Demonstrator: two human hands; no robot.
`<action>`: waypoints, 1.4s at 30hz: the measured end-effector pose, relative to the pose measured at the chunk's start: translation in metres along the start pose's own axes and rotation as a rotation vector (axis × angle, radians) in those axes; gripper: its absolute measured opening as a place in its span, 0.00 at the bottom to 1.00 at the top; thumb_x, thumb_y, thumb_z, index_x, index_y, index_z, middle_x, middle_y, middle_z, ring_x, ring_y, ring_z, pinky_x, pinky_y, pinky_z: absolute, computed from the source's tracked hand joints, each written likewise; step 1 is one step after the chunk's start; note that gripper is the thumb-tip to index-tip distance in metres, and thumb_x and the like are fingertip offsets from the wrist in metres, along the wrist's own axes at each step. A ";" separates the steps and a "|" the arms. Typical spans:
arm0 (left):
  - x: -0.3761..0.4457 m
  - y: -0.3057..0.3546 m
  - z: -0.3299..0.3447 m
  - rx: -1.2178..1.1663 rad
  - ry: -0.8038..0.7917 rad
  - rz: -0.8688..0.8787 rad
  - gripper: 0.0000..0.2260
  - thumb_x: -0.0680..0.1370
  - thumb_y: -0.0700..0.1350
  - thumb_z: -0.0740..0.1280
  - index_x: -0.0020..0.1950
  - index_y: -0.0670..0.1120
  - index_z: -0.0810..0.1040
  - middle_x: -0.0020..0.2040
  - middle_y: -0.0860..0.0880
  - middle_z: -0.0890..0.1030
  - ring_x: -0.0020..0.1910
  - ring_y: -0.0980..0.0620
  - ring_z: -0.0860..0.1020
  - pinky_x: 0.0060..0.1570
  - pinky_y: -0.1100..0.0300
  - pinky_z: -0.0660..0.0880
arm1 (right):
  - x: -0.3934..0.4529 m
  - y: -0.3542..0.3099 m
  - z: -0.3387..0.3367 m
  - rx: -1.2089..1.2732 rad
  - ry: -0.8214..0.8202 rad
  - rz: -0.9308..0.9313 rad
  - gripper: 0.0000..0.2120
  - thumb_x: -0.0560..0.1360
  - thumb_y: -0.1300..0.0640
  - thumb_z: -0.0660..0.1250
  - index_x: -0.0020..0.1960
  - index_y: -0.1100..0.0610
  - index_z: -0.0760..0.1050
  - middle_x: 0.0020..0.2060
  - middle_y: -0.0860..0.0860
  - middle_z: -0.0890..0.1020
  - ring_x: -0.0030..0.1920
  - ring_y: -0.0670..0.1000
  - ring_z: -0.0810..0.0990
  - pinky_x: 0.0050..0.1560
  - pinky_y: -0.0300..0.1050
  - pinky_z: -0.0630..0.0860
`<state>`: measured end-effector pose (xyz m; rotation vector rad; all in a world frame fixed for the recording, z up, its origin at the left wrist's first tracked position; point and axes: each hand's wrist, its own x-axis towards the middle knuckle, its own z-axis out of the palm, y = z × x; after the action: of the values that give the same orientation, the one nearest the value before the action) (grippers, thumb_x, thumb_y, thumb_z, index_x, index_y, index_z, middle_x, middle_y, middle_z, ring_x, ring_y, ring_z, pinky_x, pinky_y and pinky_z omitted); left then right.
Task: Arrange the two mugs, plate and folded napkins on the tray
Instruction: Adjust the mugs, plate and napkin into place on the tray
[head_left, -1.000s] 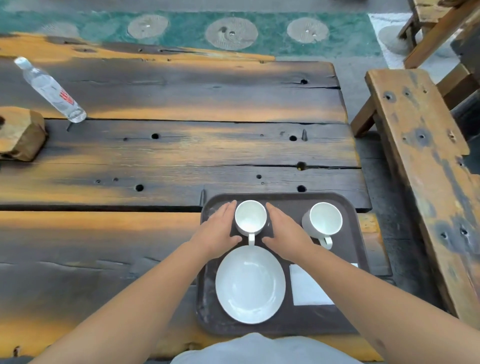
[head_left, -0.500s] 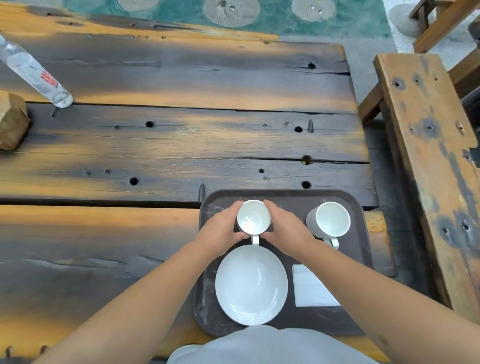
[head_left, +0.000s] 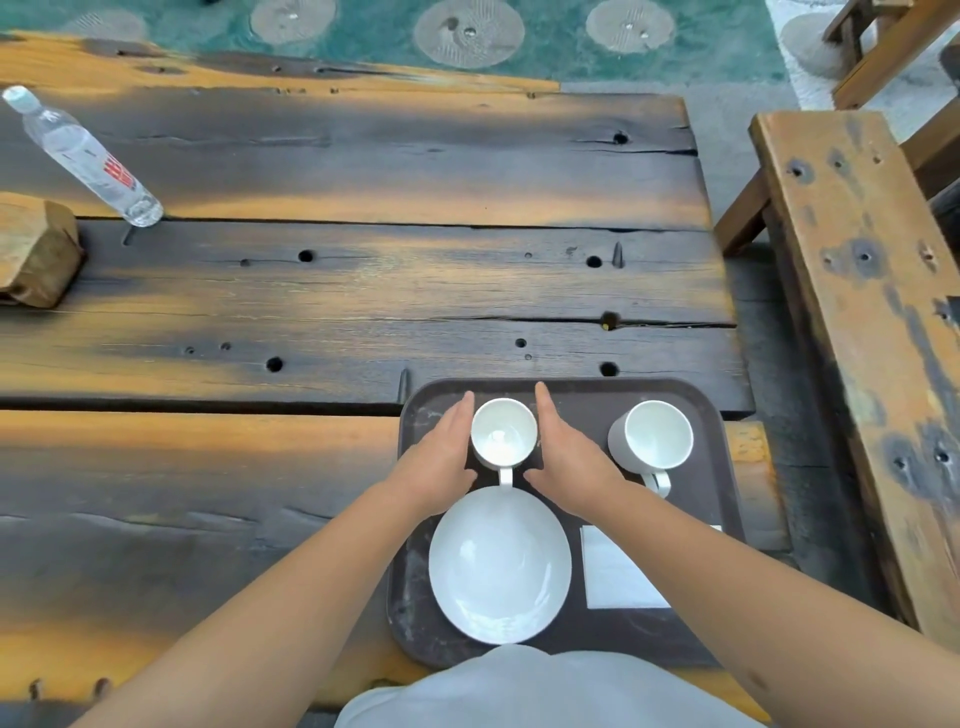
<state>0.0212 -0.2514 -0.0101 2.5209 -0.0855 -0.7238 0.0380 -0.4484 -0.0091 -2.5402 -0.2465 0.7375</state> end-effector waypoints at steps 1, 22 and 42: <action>-0.002 0.001 -0.002 0.013 0.001 -0.020 0.44 0.76 0.39 0.67 0.79 0.51 0.37 0.81 0.50 0.47 0.76 0.46 0.59 0.68 0.47 0.68 | -0.003 0.003 0.000 0.000 0.004 -0.004 0.52 0.71 0.58 0.71 0.77 0.45 0.34 0.58 0.55 0.78 0.41 0.51 0.78 0.36 0.47 0.73; 0.008 0.133 0.057 0.239 0.205 0.144 0.38 0.75 0.62 0.63 0.78 0.49 0.53 0.79 0.49 0.56 0.76 0.48 0.55 0.70 0.46 0.53 | -0.085 0.115 -0.065 -0.119 0.242 0.030 0.36 0.73 0.61 0.65 0.77 0.56 0.54 0.78 0.54 0.56 0.77 0.53 0.52 0.75 0.51 0.57; 0.064 0.148 0.076 -0.112 0.096 0.094 0.26 0.71 0.52 0.75 0.63 0.53 0.67 0.60 0.54 0.77 0.56 0.51 0.77 0.51 0.54 0.75 | -0.033 0.143 -0.064 -0.067 0.125 0.094 0.30 0.71 0.50 0.72 0.67 0.52 0.61 0.46 0.54 0.82 0.42 0.56 0.80 0.35 0.46 0.72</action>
<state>0.0487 -0.4274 -0.0233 2.4230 -0.1248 -0.5536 0.0505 -0.6079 -0.0170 -2.6646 -0.1123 0.6113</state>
